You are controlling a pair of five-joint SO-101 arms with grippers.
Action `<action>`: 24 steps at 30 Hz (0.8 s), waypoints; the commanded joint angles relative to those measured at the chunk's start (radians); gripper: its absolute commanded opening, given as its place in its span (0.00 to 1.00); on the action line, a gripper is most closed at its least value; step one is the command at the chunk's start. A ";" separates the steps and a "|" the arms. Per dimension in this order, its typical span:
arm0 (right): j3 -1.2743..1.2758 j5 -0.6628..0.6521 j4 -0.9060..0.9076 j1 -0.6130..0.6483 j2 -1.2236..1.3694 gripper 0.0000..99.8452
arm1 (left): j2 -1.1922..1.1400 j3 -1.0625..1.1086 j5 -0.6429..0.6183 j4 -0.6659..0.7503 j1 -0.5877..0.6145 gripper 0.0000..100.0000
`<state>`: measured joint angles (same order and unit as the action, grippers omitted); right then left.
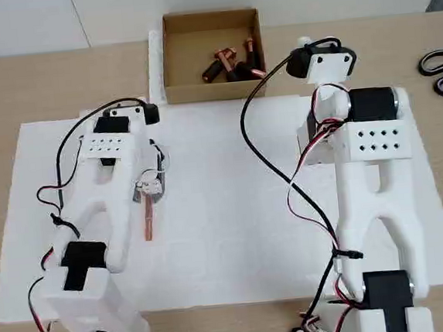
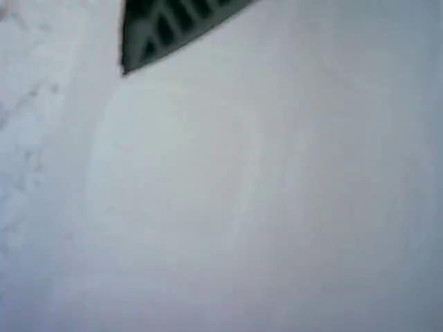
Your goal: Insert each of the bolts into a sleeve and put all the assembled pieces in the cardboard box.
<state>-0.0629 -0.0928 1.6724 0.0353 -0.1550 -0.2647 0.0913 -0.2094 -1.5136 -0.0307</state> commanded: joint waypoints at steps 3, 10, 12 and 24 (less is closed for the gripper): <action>-0.051 -0.002 0.010 -0.004 -0.047 0.24 | 0.005 -0.033 0.008 0.026 -0.003 0.09; -0.051 -0.002 0.010 -0.004 -0.047 0.24 | 0.005 -0.030 0.009 0.031 -0.005 0.09; -0.051 -0.002 0.010 -0.004 -0.047 0.24 | 0.003 -0.028 0.009 0.031 -0.005 0.09; -0.051 -0.002 0.010 -0.005 -0.047 0.24 | -0.091 -0.028 0.009 0.051 -0.003 0.09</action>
<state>-0.0629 -0.0928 1.6724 0.0353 -0.1550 -0.3475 0.0913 -0.2094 -1.4799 -0.0307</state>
